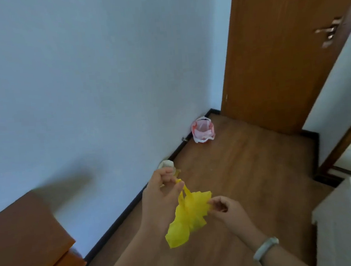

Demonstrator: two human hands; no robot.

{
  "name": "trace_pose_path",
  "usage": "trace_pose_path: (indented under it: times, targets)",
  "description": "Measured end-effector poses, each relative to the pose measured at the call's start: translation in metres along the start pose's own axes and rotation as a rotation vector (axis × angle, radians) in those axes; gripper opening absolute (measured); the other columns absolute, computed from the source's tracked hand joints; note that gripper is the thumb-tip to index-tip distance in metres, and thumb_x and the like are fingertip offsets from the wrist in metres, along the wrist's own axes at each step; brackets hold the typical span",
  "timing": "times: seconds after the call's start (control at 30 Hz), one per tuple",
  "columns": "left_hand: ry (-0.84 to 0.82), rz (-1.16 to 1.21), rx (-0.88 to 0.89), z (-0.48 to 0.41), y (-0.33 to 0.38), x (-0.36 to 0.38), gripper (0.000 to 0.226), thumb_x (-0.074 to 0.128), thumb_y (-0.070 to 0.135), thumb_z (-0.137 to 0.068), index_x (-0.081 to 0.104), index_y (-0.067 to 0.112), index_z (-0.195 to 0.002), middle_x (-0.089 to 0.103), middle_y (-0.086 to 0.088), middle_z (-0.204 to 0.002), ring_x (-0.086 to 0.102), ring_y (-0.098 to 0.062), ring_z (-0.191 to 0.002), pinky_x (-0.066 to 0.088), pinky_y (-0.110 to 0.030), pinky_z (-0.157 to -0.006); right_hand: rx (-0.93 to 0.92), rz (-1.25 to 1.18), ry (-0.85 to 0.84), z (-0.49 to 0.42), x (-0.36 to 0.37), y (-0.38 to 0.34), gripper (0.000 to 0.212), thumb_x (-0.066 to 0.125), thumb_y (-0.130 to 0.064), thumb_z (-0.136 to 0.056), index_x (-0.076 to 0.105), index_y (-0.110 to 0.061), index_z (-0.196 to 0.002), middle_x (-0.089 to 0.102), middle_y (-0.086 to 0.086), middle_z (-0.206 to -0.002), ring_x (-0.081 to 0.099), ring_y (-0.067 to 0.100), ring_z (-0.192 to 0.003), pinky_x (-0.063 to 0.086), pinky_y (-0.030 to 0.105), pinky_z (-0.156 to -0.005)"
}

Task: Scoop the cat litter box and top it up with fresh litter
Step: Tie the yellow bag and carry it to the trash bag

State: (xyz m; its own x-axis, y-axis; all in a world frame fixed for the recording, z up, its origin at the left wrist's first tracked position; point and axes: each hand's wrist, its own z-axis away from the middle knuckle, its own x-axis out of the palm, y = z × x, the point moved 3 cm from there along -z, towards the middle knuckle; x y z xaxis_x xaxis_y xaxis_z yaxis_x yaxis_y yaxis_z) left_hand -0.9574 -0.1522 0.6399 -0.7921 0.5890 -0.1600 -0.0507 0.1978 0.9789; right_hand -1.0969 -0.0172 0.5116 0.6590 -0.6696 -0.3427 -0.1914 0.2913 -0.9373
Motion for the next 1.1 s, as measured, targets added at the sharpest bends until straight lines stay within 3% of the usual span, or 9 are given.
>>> trace_pose_path:
  times: [0.07, 0.2, 0.5, 0.67, 0.83, 0.97, 1.1]
  targets:
    - [-0.055, -0.014, 0.037, -0.033, -0.004, 0.020, 0.032, 0.072, 0.004, -0.077, 0.061, 0.027, -0.094, 0.065, 0.008, -0.078, 0.063, -0.006, -0.076, 0.052, -0.027, -0.072, 0.013, -0.010, 0.047, -0.024, -0.013, 0.002, 0.025, 0.076, 0.000, -0.073, 0.066, -0.020, -0.084, 0.060, -0.008, -0.071, 0.053, -0.004, -0.064, 0.041, 0.010, -0.060]
    - [-0.171, -0.054, 0.125, -0.095, -0.004, 0.055, 0.034, 0.073, 0.005, -0.076, 0.060, 0.030, -0.095, 0.066, 0.010, -0.079, 0.061, -0.003, -0.078, 0.045, -0.011, -0.069, 0.066, -0.051, 0.149, -0.073, -0.033, 0.011, 0.024, 0.081, -0.009, -0.070, 0.066, -0.021, -0.085, 0.059, -0.004, -0.072, 0.049, -0.002, -0.059, 0.041, 0.014, -0.059]
    - [-0.352, -0.054, 0.191, -0.224, -0.003, 0.132, 0.035, 0.073, 0.001, -0.076, 0.058, 0.027, -0.096, 0.067, 0.005, -0.077, 0.061, 0.000, -0.076, 0.042, -0.007, -0.067, 0.120, -0.081, 0.349, -0.180, -0.079, 0.021, 0.023, 0.081, -0.010, -0.071, 0.065, -0.022, -0.082, 0.056, -0.005, -0.070, 0.048, -0.001, -0.059, 0.040, 0.014, -0.059]
    - [-0.365, 0.000, 0.128, -0.291, -0.017, 0.183, 0.034, 0.072, 0.000, -0.077, 0.059, 0.025, -0.096, 0.066, 0.006, -0.077, 0.061, -0.001, -0.070, 0.045, -0.010, -0.066, 0.143, -0.105, 0.390, -0.246, -0.109, 0.039, 0.028, 0.078, -0.037, -0.058, 0.065, -0.023, -0.078, 0.054, -0.006, -0.067, 0.045, -0.001, -0.057, 0.039, 0.018, -0.059]
    - [-0.333, 0.051, 0.061, -0.359, -0.029, 0.240, 0.036, 0.071, -0.003, -0.077, 0.060, 0.026, -0.096, 0.066, 0.006, -0.076, 0.062, -0.007, -0.072, 0.048, -0.015, -0.065, 0.152, -0.121, 0.342, -0.331, -0.147, 0.058, 0.022, 0.077, -0.003, -0.073, 0.064, -0.019, -0.078, 0.057, -0.001, -0.071, 0.048, -0.001, -0.059, 0.039, 0.011, -0.058]
    - [-0.281, 0.041, 0.039, -0.415, -0.030, 0.285, 0.035, 0.070, -0.004, -0.077, 0.060, 0.023, -0.096, 0.066, -0.001, -0.076, 0.063, -0.009, -0.073, 0.047, -0.012, -0.066, 0.154, -0.087, 0.292, -0.400, -0.182, 0.068, 0.027, 0.075, 0.002, -0.072, 0.064, -0.021, -0.078, 0.057, -0.003, -0.070, 0.051, -0.002, -0.061, 0.039, 0.010, -0.058]
    - [-0.251, 0.008, 0.014, -0.472, -0.032, 0.329, 0.037, 0.069, -0.004, -0.077, 0.059, 0.029, -0.092, 0.066, 0.009, -0.075, 0.063, -0.003, -0.070, 0.048, -0.014, -0.067, 0.133, -0.036, 0.228, -0.473, -0.217, 0.069, 0.028, 0.077, -0.001, -0.070, 0.062, -0.023, -0.077, 0.057, -0.005, -0.070, 0.050, -0.004, -0.061, 0.038, 0.010, -0.058]
